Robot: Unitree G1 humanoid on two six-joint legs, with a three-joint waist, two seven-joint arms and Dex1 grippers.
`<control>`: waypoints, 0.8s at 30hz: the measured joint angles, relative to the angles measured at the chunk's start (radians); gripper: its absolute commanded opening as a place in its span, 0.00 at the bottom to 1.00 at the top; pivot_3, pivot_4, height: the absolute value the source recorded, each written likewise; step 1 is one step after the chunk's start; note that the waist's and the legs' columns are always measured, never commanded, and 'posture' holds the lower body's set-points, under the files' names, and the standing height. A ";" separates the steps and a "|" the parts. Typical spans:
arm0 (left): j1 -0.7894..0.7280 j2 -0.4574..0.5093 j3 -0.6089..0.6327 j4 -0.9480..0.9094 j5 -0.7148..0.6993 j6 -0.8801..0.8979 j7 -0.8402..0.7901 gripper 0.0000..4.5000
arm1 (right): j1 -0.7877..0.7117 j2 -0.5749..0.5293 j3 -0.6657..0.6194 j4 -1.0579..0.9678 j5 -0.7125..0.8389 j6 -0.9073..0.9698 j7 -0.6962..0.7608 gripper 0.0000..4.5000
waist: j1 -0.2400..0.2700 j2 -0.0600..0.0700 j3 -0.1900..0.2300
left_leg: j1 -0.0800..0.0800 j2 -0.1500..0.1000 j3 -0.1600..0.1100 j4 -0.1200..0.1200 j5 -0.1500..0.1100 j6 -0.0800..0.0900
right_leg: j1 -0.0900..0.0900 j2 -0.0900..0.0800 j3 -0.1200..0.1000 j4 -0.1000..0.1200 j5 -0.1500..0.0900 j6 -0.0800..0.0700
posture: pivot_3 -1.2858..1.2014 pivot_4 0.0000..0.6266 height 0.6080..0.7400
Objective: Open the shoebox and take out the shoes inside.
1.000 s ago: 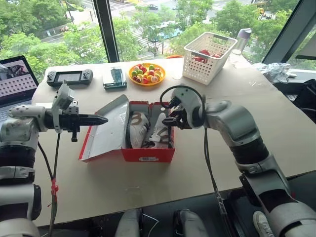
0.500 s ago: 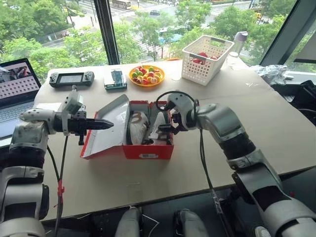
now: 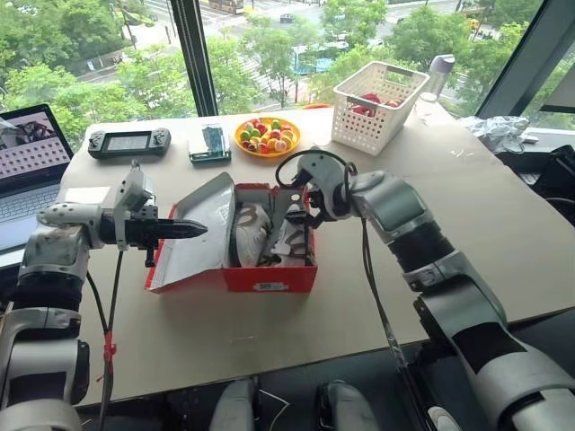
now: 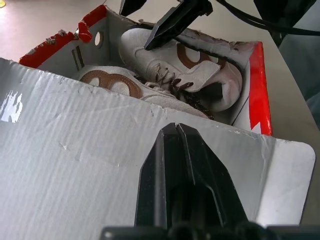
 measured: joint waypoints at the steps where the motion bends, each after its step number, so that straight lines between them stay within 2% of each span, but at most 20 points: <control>1: 0.003 0.000 0.000 -0.004 0.000 0.000 0.001 0.00 | 0.004 0.000 0.000 0.003 -0.003 -0.001 0.007 1.00 | -0.001 0.000 0.000 | 0.000 0.000 0.000 0.000 0.000 0.000 | 0.000 0.000 0.000 0.000 0.000 0.000 | 0.52 0.24 1.00; 5: 0.009 0.000 0.000 -0.024 -0.001 0.005 0.004 0.00 | 0.052 0.005 -0.001 0.015 -0.008 -0.014 0.026 1.00 | 0.000 0.000 0.000 | 0.003 0.000 0.000 0.000 0.000 0.000 | 0.001 0.000 0.002 0.001 -0.004 -0.006 | 0.52 0.24 1.00; 24: 0.028 0.000 0.007 -0.068 -0.003 0.039 0.037 0.00 | 0.071 -0.016 0.005 -0.106 -0.068 0.023 0.018 1.00 | 0.003 0.000 0.000 | 0.003 0.000 0.006 -0.001 0.000 -0.001 | -0.003 0.000 0.012 0.000 -0.004 -0.006 | 0.52 0.24 1.00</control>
